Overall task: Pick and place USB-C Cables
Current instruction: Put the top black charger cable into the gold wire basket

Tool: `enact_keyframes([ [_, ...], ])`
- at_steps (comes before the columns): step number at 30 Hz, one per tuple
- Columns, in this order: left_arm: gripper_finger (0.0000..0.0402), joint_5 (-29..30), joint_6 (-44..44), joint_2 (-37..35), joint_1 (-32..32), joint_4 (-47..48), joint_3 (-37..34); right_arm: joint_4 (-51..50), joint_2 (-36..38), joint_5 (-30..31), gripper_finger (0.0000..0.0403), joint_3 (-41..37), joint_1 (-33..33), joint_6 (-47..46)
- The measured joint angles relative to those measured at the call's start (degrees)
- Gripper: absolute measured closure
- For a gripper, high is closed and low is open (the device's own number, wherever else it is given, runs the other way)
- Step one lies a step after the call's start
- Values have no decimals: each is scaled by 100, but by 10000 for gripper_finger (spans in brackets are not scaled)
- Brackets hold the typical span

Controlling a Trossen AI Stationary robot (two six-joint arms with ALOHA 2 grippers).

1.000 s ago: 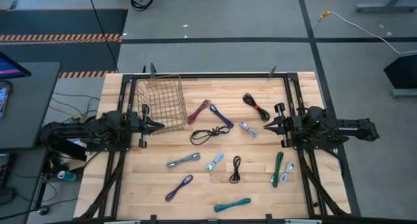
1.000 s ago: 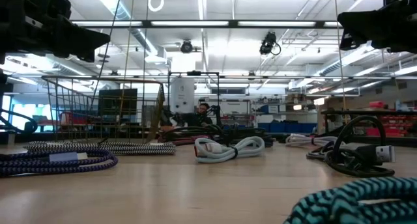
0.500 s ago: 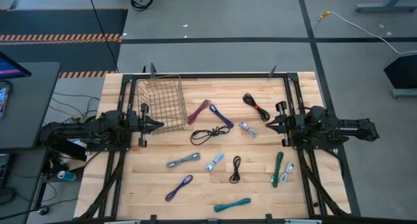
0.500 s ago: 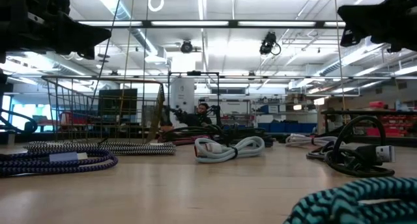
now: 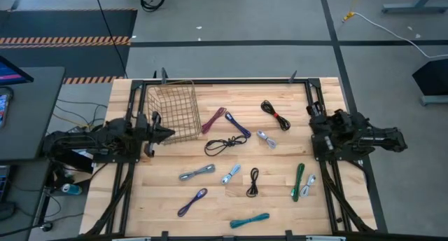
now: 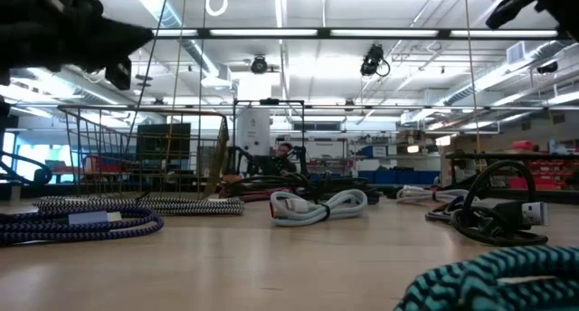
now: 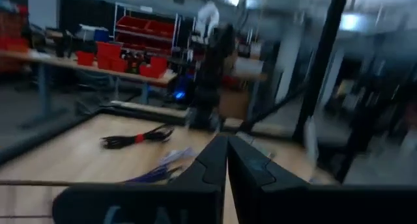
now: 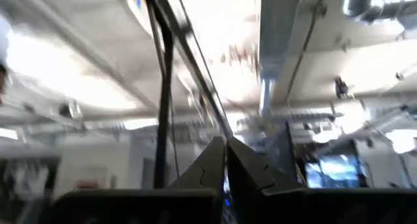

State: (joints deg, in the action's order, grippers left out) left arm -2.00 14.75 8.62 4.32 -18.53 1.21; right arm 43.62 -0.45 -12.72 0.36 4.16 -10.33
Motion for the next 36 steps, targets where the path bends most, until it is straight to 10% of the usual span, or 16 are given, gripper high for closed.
enact_keyframes([
  [16, 381, 282, 1038, 0, 0, -2300, 2, 487, -2, 1136, 378, 0, 0, -839],
  [36, 381, 260, 1131, -2, 0, -2581, 0, 520, 0, 1123, 378, 0, 0, -1395],
])
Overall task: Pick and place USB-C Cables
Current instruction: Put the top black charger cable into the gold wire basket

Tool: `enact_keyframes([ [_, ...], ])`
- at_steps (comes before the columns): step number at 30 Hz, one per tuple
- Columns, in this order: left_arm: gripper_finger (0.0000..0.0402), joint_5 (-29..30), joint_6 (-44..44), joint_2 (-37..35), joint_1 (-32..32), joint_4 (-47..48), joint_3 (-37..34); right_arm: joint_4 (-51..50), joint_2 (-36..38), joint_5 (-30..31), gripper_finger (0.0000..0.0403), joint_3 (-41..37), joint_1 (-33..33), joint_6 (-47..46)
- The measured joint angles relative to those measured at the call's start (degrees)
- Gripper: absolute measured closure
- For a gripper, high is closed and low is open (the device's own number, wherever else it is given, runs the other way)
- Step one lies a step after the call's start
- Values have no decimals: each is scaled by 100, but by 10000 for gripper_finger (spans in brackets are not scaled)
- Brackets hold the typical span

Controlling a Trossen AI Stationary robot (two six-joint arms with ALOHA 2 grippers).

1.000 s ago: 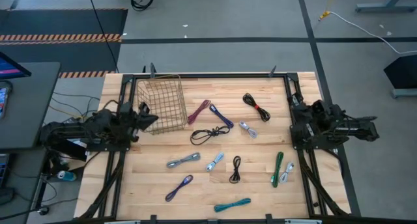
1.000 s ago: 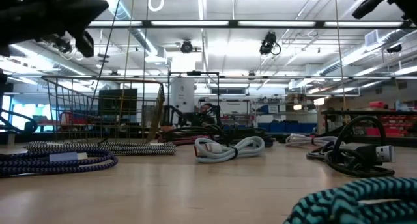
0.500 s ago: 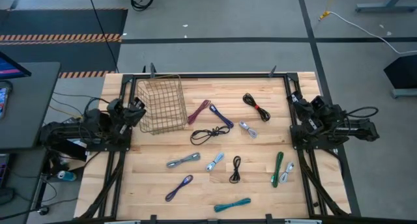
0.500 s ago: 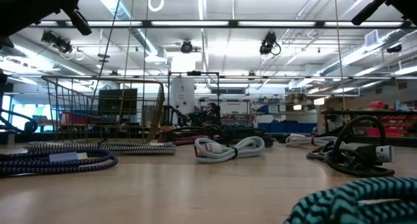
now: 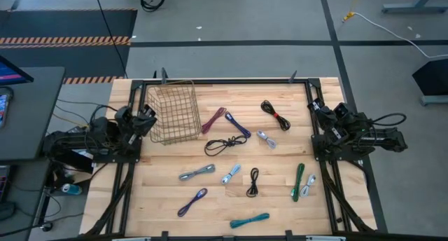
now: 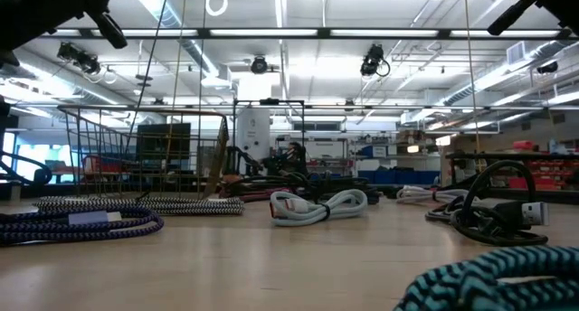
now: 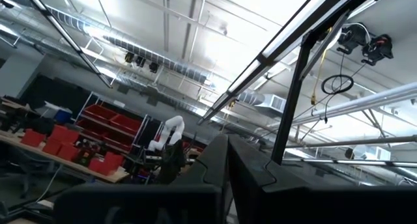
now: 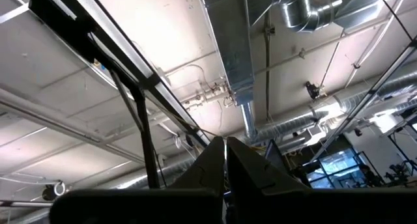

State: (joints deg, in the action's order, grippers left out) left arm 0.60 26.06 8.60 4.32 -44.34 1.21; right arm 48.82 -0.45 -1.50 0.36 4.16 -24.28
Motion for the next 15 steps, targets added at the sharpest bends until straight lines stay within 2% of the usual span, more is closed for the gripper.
enact_keyframes([
  [8, 381, 223, -464, 0, 0, -192, 0, -1, 0, 44, 378, 4, 4, 153],
  [12, 381, 297, -722, 2, 0, -689, 0, -10, -2, 39, 378, 224, 7, 280],
  [15, 381, 302, -1044, 0, 0, -1117, 13, -27, -34, -218, 378, 564, 7, 592],
])
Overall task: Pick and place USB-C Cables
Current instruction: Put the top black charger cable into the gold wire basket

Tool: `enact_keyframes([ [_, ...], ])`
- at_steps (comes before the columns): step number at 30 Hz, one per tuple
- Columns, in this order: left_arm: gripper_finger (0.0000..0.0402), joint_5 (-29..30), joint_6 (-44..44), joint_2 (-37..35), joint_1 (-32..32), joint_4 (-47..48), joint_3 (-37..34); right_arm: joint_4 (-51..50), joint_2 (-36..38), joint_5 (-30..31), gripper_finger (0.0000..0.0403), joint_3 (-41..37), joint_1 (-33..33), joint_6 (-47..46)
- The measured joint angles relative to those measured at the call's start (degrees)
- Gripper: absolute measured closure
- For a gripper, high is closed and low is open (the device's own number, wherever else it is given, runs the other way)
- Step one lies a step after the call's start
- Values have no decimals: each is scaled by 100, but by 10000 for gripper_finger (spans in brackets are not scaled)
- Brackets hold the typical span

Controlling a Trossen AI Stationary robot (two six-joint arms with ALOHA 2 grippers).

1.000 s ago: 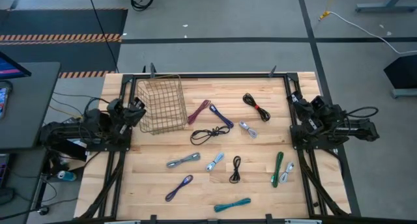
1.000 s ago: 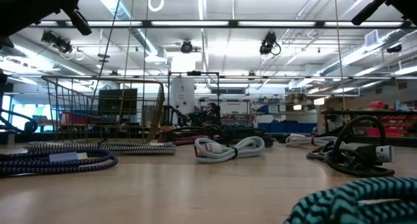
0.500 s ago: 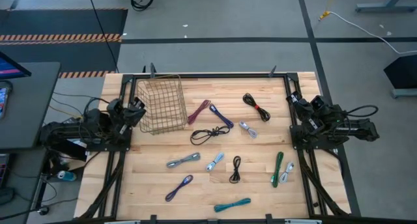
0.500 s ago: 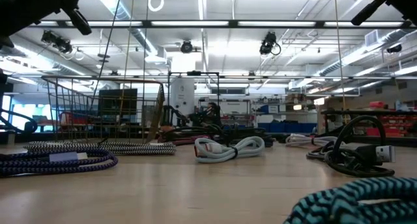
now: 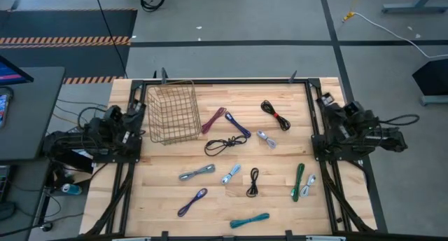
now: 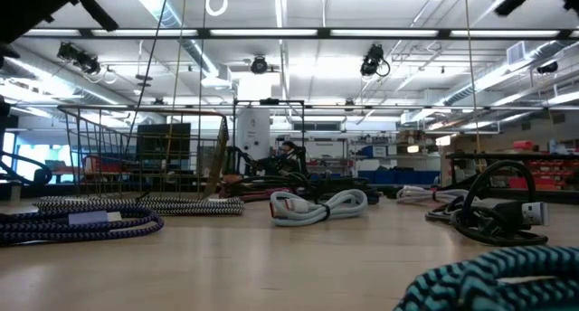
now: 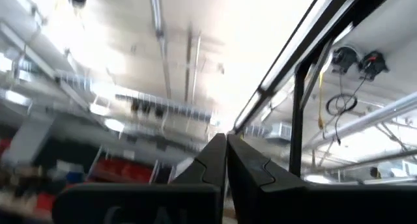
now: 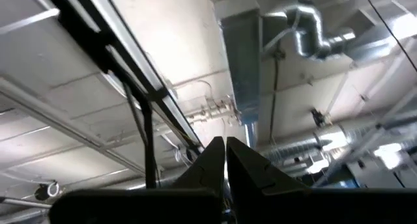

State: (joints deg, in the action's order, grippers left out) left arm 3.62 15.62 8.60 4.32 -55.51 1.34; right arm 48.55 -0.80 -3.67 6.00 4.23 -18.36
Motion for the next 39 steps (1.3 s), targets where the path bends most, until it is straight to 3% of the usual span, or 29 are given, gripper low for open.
enact_keyframes([
  [4, 381, 2, -582, 5, 0, 223, 386, -482, -191, -409, 378, 594, 0, 309],
  [9, 387, -173, -737, 61, 0, 1605, 1260, -1673, -643, -439, 378, 1463, 0, 466],
  [13, 375, -134, -1195, 487, 0, 2289, 2024, -2126, -1179, -40, 376, 2082, 0, 691],
  [19, 307, -39, -1909, 1340, 0, 2711, 3061, -3243, -2002, 593, 340, 3081, 0, 944],
  [23, 263, 172, -1981, 1712, 0, 3550, 3634, -4705, -2491, 1655, 298, 3928, 0, 958],
  [27, 248, 190, -1917, 1937, 0, 4491, 4130, -6563, -2999, 2492, 268, 4956, 0, 882],
  [33, 252, 243, -1830, 2132, 0, 5268, 4556, -8615, -3836, 2950, 266, 6112, 1, 300],
  [39, 256, 1097, -1820, 2179, 0, 5833, 4596, -10948, -4688, 3202, 267, 6627, 52, -925],
])
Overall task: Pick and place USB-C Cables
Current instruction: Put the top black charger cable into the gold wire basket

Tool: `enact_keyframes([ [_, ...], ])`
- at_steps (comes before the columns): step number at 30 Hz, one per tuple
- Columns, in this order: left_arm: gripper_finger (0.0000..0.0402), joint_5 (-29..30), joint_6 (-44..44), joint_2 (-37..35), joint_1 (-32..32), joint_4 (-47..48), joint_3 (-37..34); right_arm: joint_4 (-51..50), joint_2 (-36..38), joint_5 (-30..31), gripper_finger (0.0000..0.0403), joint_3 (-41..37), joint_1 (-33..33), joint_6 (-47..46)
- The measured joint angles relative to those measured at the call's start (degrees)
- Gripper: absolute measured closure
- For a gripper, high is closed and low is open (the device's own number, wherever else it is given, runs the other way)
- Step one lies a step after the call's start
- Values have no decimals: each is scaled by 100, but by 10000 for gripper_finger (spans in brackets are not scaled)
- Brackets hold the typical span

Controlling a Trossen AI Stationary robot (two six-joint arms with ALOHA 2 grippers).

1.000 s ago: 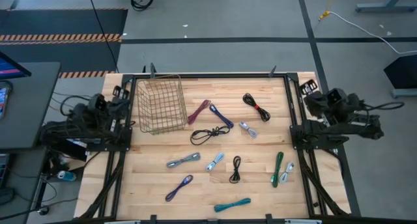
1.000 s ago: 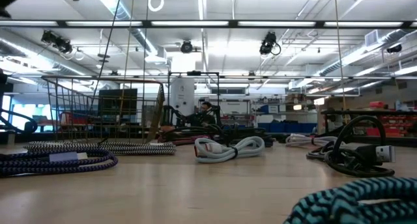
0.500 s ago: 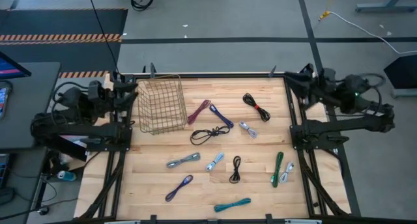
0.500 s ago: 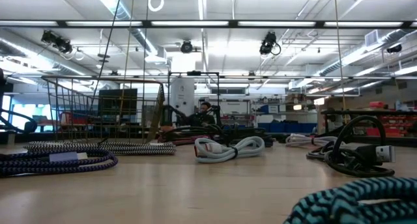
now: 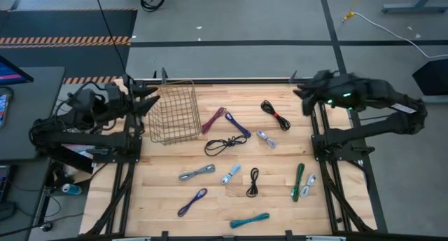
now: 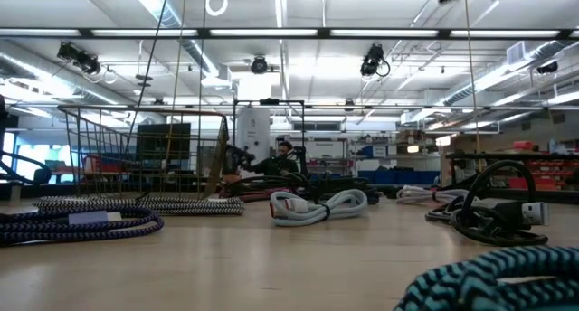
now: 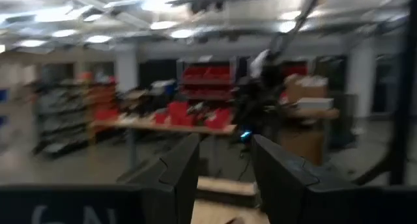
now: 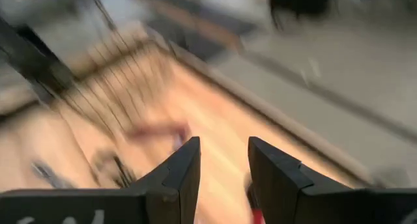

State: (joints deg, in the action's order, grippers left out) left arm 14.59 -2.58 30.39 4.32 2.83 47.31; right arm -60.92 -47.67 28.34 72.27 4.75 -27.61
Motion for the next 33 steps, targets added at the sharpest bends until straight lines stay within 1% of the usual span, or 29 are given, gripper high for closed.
enact_keyframes([
  [2, 256, 209, 41, 8, 2, 111, 0, -713, -291, -196, 267, 0, 37, -500],
  [5, 255, 331, 43, 40, 2, 238, 0, -1666, -802, -562, 267, -2, 66, -1099],
  [7, 255, 343, 45, 53, 2, 278, 0, -2056, -1135, -795, 267, -2, 68, -1293],
  [9, 257, 343, 45, 86, 2, 276, 0, -2224, -1452, -962, 267, -4, 71, -1321],
  [14, 254, 383, 43, 86, 2, 276, 0, -2141, -2090, -1082, 264, -4, 143, -1446],
  [20, 250, 385, 38, 70, 2, 302, 0, -2086, -2798, -1215, 246, -4, 525, -1434],
  [23, 252, 385, 38, 73, 2, 345, 0, -1879, -3131, -1341, 235, -4, 760, -1150],
  [27, 252, 383, 40, 73, 0, 346, 0, -1357, -3497, -1570, 223, -4, 1151, -716],
  [33, 253, 191, 60, 73, 0, 350, 0, -893, -3803, -1983, 218, -120, 1931, -159],
])
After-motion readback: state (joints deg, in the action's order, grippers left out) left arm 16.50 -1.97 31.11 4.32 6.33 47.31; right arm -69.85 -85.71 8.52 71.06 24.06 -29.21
